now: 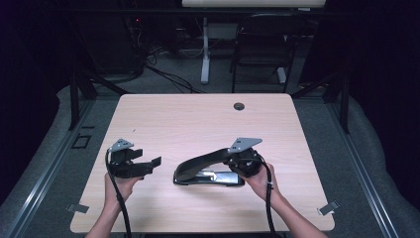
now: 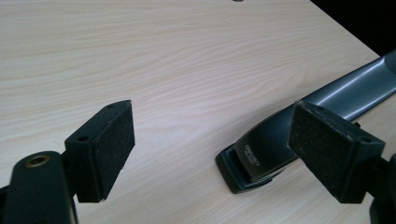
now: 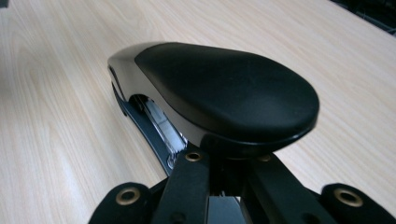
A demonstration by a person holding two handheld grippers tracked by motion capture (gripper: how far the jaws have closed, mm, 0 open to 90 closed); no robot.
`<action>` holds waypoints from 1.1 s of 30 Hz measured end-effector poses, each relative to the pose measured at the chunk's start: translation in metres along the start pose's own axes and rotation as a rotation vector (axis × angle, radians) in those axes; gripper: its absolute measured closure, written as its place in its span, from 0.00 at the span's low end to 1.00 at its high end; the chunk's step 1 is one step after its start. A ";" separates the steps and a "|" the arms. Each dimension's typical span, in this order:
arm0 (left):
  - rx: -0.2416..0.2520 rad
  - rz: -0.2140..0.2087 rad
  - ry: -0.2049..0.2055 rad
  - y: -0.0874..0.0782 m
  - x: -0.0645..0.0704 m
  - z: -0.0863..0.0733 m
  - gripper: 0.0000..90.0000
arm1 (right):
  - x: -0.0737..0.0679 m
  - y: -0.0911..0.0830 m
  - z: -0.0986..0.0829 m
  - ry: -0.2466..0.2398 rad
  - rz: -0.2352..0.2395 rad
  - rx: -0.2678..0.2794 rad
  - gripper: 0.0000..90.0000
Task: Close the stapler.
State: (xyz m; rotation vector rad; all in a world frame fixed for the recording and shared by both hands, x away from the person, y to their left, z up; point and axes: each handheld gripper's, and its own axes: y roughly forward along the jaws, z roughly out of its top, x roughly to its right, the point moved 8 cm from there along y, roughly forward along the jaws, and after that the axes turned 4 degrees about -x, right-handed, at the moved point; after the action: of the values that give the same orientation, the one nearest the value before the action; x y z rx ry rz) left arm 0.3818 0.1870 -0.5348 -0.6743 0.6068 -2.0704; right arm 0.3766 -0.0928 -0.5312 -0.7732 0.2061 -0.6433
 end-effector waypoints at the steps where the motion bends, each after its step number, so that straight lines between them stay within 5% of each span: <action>1: -0.006 -0.002 0.000 0.000 0.000 0.000 0.17 | 0.001 0.000 -0.003 -0.001 -0.003 -0.010 1.00; 15: -0.030 -0.016 0.006 0.003 -0.002 -0.003 0.15 | 0.010 0.012 -0.039 0.020 -0.012 -0.109 1.00; 26: -0.030 -0.017 0.010 0.004 -0.001 -0.004 0.15 | 0.022 0.020 -0.067 0.052 -0.006 -0.251 0.99; 33: -0.034 -0.014 0.010 0.003 -0.002 -0.003 0.12 | 0.039 -0.004 -0.061 0.116 -0.080 -0.221 1.00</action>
State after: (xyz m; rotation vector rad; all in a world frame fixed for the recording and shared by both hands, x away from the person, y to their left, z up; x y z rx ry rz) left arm 0.3824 0.1879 -0.5397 -0.6896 0.6461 -2.0816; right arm 0.3810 -0.1540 -0.5691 -0.9605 0.3580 -0.7499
